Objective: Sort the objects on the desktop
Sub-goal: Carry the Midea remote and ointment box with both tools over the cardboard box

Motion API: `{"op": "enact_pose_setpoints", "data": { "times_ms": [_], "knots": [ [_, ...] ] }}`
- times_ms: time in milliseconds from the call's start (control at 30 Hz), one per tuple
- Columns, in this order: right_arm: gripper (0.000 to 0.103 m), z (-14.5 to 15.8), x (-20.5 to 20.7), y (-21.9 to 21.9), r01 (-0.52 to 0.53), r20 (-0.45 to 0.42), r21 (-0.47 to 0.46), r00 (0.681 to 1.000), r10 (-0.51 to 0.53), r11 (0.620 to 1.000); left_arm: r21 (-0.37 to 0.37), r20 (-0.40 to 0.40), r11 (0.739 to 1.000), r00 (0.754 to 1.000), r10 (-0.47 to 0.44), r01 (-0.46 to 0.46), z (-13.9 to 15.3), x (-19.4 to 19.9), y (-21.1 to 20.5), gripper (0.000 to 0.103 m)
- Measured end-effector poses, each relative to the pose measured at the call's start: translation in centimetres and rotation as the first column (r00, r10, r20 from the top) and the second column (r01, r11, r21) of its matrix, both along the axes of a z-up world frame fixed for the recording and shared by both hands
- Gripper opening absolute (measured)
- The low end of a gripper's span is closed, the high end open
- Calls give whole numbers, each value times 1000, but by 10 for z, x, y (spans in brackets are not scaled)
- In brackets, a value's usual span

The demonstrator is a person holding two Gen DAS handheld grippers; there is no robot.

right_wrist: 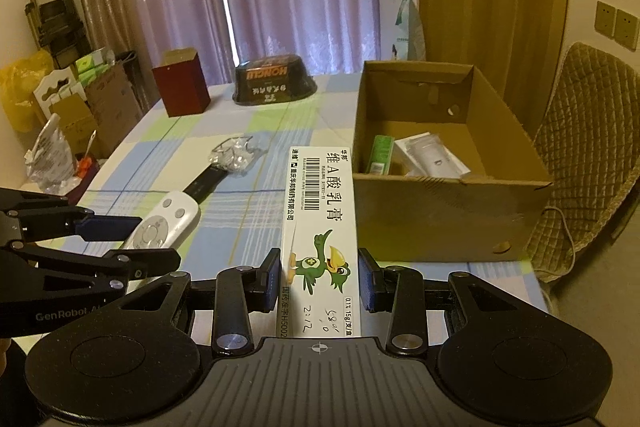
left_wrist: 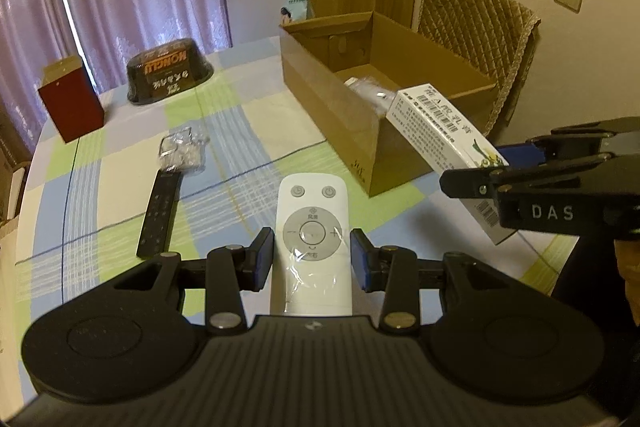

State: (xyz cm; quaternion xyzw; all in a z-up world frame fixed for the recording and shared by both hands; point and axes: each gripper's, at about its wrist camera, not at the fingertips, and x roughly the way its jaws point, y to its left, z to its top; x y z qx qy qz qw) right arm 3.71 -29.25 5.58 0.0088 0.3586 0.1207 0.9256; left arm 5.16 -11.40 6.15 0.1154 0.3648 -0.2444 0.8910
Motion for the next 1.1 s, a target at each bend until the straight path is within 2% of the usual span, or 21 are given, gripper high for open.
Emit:
{"op": "enact_pose_setpoints", "data": {
  "times_ms": [433, 1100],
  "knots": [
    [37, 21, 21, -35, 40, 45, -18, 998, -39, 999, -25, 47, 998, 997, -60, 61, 25, 24, -42, 35],
    [37, 43, 75, -92, 98, 91, -40, 991, -94, 994, -24, 79, 990, 987, -138, 140, 37, 70, -104, 35]
  ]
}}
